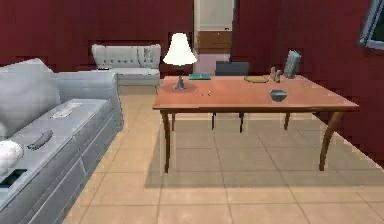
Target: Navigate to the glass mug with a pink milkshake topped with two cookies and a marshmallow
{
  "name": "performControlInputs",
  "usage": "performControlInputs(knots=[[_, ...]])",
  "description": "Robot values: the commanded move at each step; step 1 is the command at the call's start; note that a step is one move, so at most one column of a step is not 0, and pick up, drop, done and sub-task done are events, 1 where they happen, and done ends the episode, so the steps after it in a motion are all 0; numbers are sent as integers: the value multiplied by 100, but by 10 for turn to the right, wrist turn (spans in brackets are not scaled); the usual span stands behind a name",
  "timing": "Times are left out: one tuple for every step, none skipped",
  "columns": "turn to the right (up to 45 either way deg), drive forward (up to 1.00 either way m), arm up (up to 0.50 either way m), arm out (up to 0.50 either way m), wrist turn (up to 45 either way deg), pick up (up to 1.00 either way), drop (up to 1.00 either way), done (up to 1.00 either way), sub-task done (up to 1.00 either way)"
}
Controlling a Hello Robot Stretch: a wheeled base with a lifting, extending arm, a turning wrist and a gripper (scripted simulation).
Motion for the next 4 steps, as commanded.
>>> performControlInputs(knots=[[-300,0,0,0,0,0,0,0,0],[0,100,0,0,0,0,0,0,0],[-30,0,0,0,0,0,0,0,0],[0,20,0,0,0,0,0,0,0]])
